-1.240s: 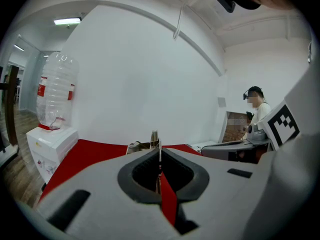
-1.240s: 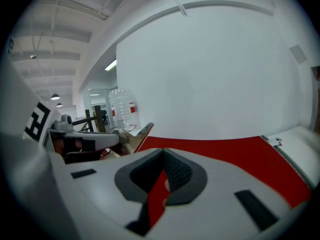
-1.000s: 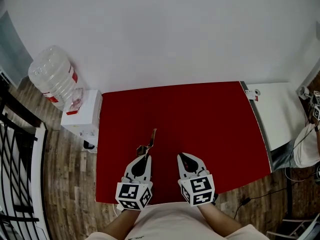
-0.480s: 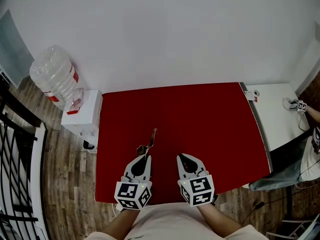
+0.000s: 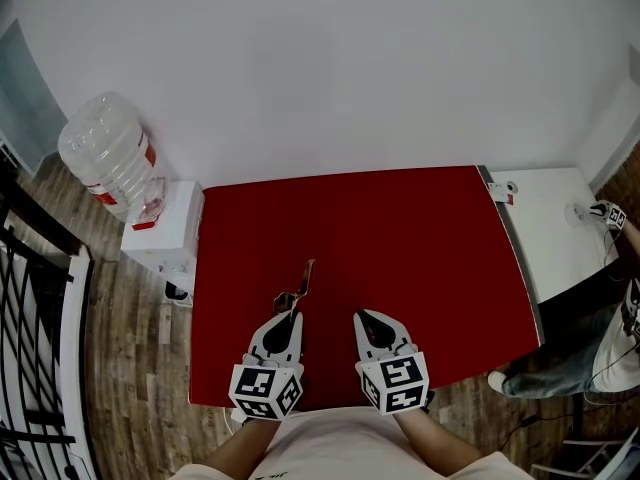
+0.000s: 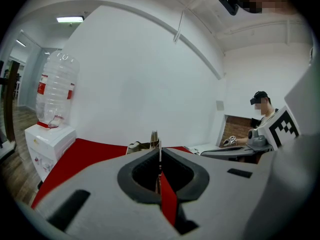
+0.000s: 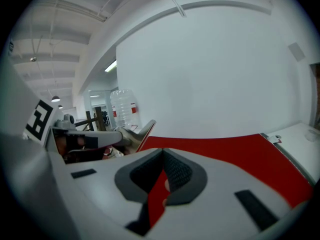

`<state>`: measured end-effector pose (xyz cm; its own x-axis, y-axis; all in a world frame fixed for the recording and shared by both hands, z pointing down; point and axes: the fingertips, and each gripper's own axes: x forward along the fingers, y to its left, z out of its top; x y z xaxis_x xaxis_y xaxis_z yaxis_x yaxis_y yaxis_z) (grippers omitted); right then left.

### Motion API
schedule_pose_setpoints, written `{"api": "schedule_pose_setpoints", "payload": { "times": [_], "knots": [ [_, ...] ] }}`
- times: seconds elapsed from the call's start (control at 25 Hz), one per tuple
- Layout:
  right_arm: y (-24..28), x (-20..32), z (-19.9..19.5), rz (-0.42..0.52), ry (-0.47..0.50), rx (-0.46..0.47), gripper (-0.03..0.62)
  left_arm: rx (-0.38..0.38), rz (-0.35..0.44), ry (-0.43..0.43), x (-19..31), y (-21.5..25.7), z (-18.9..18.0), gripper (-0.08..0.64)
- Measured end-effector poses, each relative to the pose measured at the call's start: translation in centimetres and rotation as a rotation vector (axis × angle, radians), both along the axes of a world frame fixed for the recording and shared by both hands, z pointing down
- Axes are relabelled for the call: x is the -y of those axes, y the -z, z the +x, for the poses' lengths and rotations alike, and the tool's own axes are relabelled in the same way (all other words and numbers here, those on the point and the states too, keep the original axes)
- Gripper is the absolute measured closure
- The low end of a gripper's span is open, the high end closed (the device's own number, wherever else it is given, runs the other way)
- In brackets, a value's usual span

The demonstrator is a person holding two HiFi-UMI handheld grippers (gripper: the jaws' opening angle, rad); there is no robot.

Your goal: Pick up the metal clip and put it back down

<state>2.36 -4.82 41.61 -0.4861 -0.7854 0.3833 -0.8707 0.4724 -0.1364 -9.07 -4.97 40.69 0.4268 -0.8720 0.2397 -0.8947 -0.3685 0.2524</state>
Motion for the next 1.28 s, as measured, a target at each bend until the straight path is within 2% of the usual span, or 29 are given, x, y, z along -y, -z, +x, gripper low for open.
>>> {"api": "schedule_pose_setpoints", "payload": {
  "times": [0.88, 1.28],
  "knots": [
    [-0.4, 1.5, 0.2, -0.014, -0.007, 0.007, 0.584, 0.008, -0.017, -0.014, 1.4, -0.6, 0.4, 0.552],
    [-1.1, 3.1, 0.3, -0.031, -0.016, -0.003, 0.585, 0.014, -0.052, -0.02, 2.6, -2.0, 0.1, 0.552]
  ]
}}
